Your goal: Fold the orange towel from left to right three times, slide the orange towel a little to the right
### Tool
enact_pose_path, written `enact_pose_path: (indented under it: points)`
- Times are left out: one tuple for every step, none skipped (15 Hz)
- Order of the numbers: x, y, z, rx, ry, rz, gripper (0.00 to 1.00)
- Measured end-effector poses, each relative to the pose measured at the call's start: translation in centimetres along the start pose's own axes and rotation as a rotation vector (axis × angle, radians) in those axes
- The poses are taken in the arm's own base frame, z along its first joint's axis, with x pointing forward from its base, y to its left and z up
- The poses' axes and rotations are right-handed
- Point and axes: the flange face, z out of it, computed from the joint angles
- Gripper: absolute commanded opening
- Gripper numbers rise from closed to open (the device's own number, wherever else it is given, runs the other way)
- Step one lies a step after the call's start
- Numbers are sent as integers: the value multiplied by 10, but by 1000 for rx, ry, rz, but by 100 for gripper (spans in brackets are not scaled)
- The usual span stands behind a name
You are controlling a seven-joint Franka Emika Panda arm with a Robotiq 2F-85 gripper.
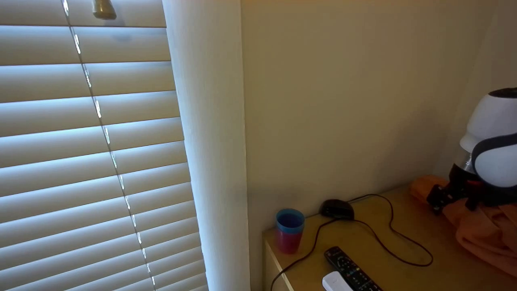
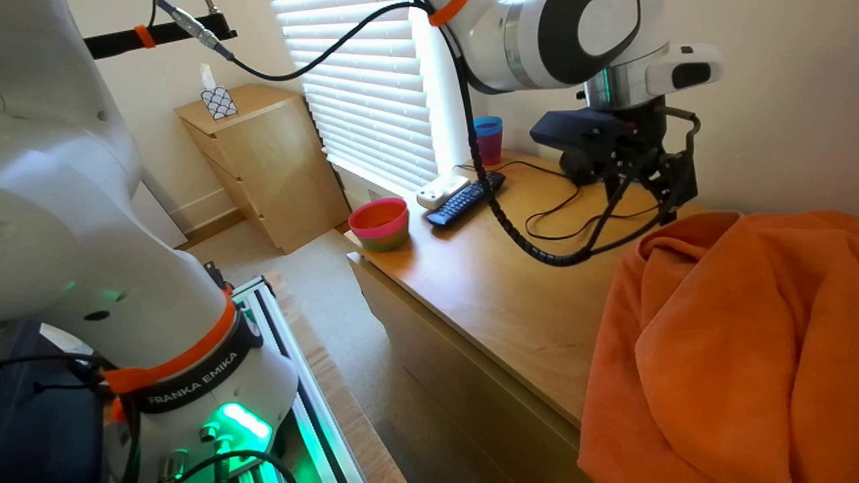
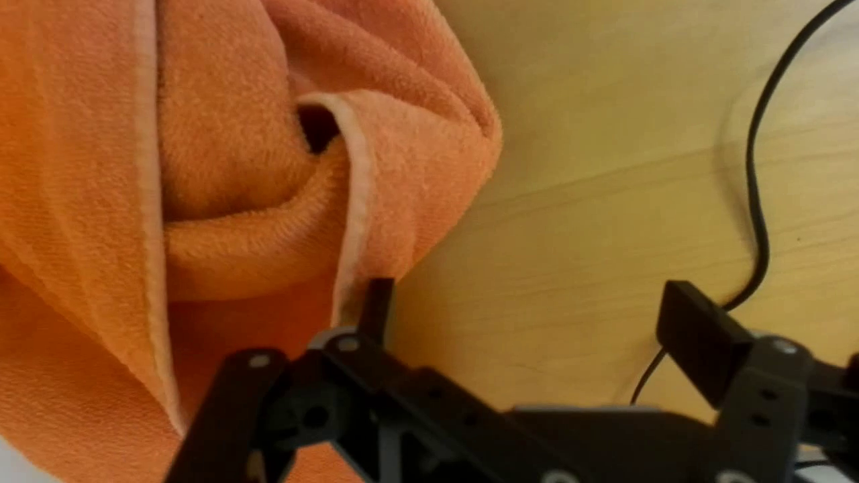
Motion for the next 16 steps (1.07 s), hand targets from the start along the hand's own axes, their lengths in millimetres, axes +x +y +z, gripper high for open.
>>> enact_pose_path:
  points:
    - [-2, 1, 4, 2, 13, -13, 100]
    - [-4, 4, 6, -1, 17, -26, 100]
    - [-5, 8, 7, -12, 20, -36, 100]
    - [-5, 14, 7, -22, 25, -41, 100]
    - [-5, 20, 5, -41, 30, -49, 100]
    - [-4, 27, 2, -74, 36, -63, 100]
    - [-4, 33, 1, -111, 40, -72, 100]
    - [-6, 39, 2, -142, 38, -79, 100]
    - [-9, 42, 7, -163, 31, -85, 100]
    - [-13, 42, 13, -176, 18, -92, 100]
    - [-17, 41, 21, -182, 6, -98, 100]
    - [-20, 38, 28, -191, -6, -106, 100]
    - [-23, 35, 34, -202, -14, -115, 100]
    - [-25, 30, 38, -210, -20, -121, 100]
    - [-27, 26, 43, -211, -28, -129, 100]
    - [-30, 22, 48, -210, -38, -137, 100]
